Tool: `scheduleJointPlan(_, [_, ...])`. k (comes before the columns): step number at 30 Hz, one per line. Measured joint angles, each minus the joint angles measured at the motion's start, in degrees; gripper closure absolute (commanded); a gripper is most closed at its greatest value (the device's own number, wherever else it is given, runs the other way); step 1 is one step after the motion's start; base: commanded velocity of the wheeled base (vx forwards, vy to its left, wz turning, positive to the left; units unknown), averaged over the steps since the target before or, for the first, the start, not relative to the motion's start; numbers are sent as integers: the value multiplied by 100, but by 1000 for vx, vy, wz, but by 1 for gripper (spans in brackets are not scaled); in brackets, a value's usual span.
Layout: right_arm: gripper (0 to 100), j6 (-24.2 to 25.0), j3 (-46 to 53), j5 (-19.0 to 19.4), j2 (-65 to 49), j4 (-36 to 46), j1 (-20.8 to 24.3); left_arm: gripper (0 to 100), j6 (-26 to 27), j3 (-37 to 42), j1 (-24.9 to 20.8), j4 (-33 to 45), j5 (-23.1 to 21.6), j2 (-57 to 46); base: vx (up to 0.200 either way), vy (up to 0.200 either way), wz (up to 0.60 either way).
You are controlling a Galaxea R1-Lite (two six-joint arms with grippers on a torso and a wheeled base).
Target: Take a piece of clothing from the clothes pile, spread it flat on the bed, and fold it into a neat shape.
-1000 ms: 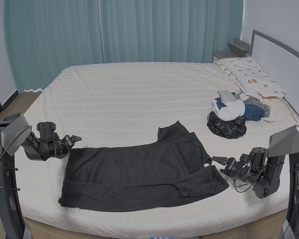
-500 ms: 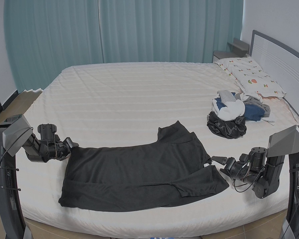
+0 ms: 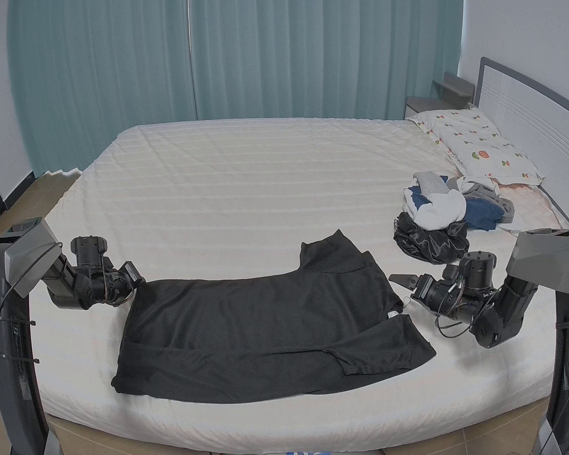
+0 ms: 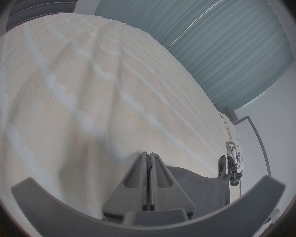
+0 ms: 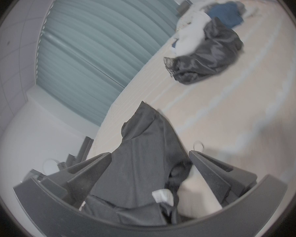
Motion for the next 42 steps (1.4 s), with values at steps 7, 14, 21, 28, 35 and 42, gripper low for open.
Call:
scheduleJointPlan(7, [0,-788,-1451,-555,158,1204,172,100,-30,68,9,-20,-6,-15,0,0,0])
scheduleJointPlan(14, [0,-1267,-2939,-836,556,2347,375,100,-33,223,9,-290,-9,-33,0,0,0])
scheduleJointPlan(21, [0,-1434,-4000,-990,1011,3101,529,100,-33,349,5,-468,-9,-30,0,0,0])
scheduleJointPlan(28, [0,-1453,-5001,-1209,1438,3569,585,100,-33,391,-2,-496,-9,-30,0,0,0])
scheduleJointPlan(35, [0,-1435,-5739,-1284,1808,4005,590,100,-33,402,0,-501,-9,-33,0,0,0])
scheduleJointPlan(42, [100,-1363,-6006,-1300,2037,3989,627,100,-35,402,2,-501,-9,-33,0,0,0])
